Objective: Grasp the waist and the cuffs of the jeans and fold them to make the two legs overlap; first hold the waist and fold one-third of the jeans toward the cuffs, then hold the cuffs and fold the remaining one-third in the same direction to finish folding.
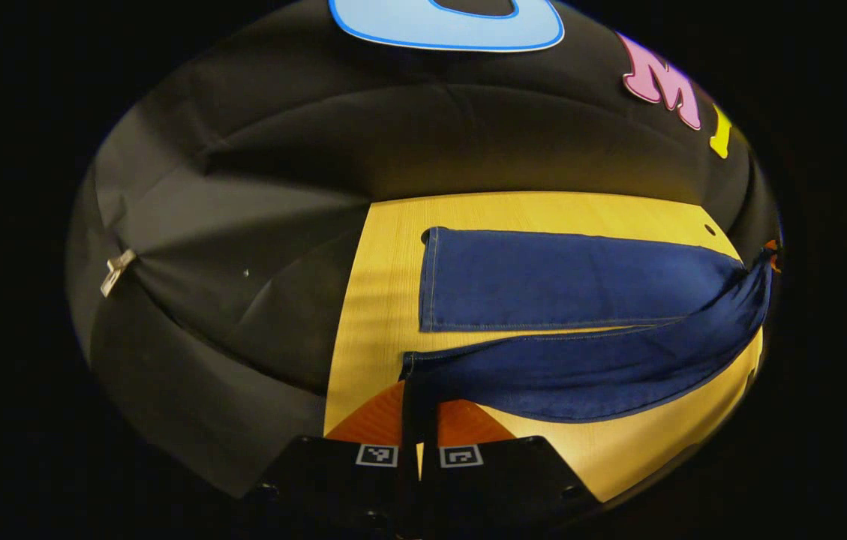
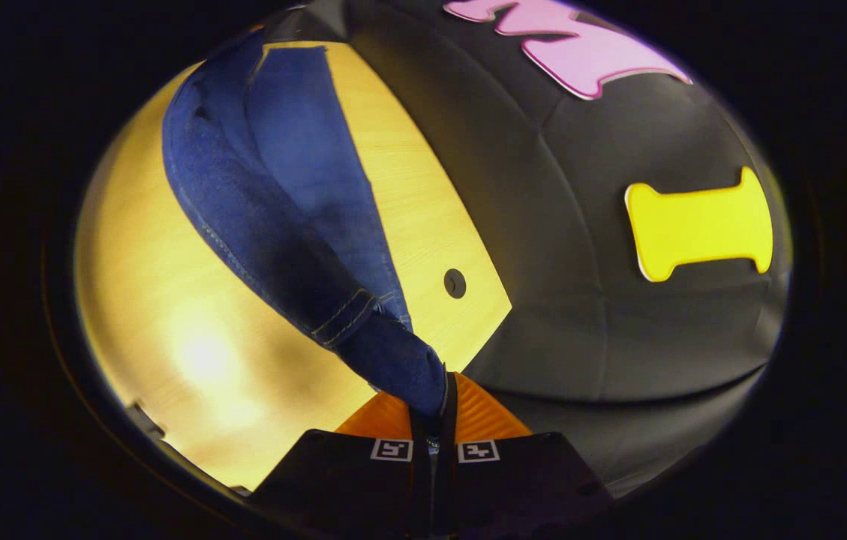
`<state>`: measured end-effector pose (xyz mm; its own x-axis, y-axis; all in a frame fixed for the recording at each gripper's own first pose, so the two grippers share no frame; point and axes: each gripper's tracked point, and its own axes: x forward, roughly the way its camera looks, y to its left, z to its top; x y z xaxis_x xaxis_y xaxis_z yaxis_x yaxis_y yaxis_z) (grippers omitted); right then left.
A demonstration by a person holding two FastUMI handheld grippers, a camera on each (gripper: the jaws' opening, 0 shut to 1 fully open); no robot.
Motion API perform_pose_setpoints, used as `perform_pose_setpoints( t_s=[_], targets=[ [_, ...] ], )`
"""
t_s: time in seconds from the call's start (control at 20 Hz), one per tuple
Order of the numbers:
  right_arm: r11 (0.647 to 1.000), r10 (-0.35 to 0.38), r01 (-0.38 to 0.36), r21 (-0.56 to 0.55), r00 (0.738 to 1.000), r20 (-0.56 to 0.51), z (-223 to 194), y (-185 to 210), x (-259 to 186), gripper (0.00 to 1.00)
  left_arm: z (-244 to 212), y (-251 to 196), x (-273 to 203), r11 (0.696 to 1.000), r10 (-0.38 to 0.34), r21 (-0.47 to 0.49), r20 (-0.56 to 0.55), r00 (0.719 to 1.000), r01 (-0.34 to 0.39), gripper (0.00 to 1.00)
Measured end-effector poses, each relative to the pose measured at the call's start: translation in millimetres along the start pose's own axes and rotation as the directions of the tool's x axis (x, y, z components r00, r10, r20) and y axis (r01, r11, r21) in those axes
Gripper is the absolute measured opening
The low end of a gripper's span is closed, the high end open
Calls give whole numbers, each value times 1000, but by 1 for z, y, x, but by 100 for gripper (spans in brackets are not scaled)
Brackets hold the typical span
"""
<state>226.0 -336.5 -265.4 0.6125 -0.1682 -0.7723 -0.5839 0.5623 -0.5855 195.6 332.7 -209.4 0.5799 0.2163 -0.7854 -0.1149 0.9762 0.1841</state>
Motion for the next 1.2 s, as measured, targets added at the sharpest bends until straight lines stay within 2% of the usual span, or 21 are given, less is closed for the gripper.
perform_pose_setpoints(
  t_s=[0.15,0.2,0.3,0.5,0.6,0.7,0.75,0.8,0.85,0.95,1.0,1.05,1.2],
  targets=[
    [989,64,-55,139,996,-63,5,-8,28,7,22,-5,24,1000,-10,-10,-58,998,9,6],
    [981,82,-65,186,993,-88,6,-9,38,7,29,2,38,1000,-2,-2,-68,998,2,10],
    [955,121,-75,287,982,-147,3,-13,59,7,42,2,52,1000,16,-4,-97,995,-17,6],
    [845,220,-71,529,949,-225,10,-15,76,7,72,4,83,986,13,-164,-129,991,-34,8],
    [807,267,-82,585,934,-236,20,-14,71,8,75,4,91,987,45,-144,-137,990,-65,16],
    [787,275,-76,613,932,-238,26,-14,68,14,84,0,91,991,72,-102,-132,989,-86,24],
    [793,245,-49,607,938,-246,24,-20,73,14,91,-2,85,991,82,-92,-116,990,-93,40],
    [792,226,-36,609,945,-238,29,-27,68,23,97,0,83,990,101,-90,-88,991,-109,44],
    [793,200,-15,610,951,-236,25,-31,66,45,109,1,77,989,112,-89,-59,992,-117,62],
    [744,180,-9,668,966,-188,27,-39,57,89,111,10,76,985,148,-90,-11,989,-149,98],
    [705,161,-1,709,974,-160,29,-44,51,88,113,15,67,982,167,-98,19,986,-164,99],
    [654,137,7,757,982,-127,29,-48,36,100,117,18,54,978,184,-108,47,982,-178,99],
    [473,62,42,880,995,-81,19,-54,5,98,121,23,6,968,237,-120,130,963,-222,98]
  ],
)
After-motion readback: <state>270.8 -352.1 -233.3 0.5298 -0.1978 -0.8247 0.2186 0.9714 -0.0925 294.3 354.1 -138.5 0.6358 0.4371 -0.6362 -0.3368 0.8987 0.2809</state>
